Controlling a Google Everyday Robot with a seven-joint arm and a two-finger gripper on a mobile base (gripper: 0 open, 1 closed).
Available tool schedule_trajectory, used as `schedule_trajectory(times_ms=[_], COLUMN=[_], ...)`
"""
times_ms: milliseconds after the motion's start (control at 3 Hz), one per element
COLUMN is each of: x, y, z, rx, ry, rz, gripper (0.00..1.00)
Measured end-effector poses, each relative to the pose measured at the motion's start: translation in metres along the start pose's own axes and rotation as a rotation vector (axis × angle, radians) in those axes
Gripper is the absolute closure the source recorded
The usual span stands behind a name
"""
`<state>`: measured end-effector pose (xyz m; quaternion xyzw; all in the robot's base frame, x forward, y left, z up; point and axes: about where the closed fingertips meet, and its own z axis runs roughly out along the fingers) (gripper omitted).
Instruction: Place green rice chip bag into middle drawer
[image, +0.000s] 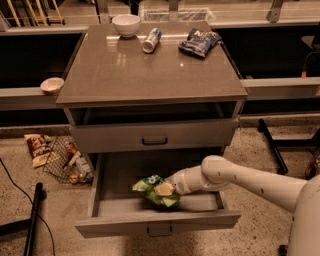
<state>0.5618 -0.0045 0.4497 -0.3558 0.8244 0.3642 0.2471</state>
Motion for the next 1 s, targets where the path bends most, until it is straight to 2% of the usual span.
schedule_trajectory(times_ms=[333, 667, 1000], x=[-0.006, -0.013, -0.019], y=[-0.003, -0.001, 0.004], z=[-0.003, -0.029, -0.076], rx=[-0.005, 0.008, -0.007], ry=[-0.033, -0.092, -0.192], rz=[-0.014, -0.034, -0.059], gripper=[0.11, 0.00, 0.00])
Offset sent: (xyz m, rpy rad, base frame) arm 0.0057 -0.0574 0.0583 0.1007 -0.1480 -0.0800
